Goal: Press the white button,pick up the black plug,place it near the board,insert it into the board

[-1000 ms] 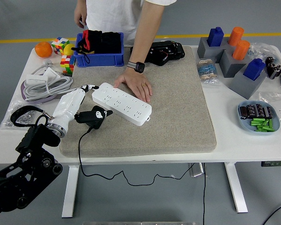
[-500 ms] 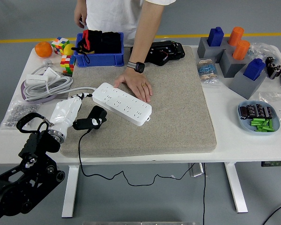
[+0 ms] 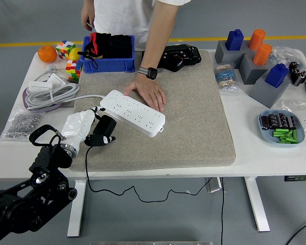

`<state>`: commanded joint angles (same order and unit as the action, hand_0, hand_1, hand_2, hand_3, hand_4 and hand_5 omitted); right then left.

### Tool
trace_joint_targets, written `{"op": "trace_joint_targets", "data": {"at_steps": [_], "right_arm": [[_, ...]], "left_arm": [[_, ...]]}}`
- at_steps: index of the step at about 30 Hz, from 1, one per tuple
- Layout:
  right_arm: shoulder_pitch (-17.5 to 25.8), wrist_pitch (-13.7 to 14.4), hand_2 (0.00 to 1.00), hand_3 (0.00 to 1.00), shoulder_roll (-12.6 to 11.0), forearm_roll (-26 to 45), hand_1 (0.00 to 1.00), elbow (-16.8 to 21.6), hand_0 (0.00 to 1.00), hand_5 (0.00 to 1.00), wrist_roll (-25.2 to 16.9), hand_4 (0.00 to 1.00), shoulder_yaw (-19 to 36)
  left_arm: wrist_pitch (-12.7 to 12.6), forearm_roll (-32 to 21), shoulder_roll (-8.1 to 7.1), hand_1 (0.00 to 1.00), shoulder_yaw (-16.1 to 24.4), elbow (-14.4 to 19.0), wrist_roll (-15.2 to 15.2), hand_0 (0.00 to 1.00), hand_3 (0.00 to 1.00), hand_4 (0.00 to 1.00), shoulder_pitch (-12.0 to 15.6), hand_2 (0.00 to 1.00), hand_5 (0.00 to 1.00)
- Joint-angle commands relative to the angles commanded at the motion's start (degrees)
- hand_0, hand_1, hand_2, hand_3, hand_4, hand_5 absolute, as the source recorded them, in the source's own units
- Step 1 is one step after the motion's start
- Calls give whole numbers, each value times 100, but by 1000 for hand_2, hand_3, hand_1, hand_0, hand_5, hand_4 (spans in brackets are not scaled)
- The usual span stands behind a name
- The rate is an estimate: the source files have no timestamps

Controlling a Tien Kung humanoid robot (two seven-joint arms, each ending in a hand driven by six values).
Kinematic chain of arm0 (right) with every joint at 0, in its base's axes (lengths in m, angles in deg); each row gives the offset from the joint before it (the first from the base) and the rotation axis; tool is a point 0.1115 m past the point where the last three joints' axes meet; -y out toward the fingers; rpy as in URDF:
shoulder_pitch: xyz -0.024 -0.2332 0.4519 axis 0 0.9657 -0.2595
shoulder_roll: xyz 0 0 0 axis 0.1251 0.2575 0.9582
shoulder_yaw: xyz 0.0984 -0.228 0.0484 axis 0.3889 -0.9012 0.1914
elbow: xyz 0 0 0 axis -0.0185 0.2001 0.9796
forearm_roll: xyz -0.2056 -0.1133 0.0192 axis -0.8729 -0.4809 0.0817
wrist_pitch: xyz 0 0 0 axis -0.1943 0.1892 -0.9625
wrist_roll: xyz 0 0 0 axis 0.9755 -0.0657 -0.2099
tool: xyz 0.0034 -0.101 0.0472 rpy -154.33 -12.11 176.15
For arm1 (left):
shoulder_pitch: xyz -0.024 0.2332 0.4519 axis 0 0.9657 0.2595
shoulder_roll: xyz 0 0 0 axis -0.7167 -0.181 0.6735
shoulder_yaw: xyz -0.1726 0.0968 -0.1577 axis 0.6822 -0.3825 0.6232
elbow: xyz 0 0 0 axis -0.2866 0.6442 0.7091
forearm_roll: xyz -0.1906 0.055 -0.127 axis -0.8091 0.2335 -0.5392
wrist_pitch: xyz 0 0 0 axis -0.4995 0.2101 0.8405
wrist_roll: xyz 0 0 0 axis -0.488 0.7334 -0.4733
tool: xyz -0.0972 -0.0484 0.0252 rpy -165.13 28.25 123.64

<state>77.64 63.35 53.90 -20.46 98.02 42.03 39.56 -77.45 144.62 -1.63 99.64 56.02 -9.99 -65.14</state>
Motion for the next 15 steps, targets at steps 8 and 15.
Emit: {"op": "trace_joint_targets", "data": {"at_steps": [8, 15], "right_arm": [[-3, 1, 655, 634, 7, 5, 656, 5, 827, 501, -2, 762, 6], [2, 4, 657, 634, 3, 14, 656, -4, 827, 500, -3, 762, 5]], "left_arm": [[-129, -8, 112, 575, -65, -199, -30, 299, 768, 952, -100, 630, 295], [-145, 45, 146, 539, -128, -300, 94, 267, 665, 780, -135, 564, 9]]}}
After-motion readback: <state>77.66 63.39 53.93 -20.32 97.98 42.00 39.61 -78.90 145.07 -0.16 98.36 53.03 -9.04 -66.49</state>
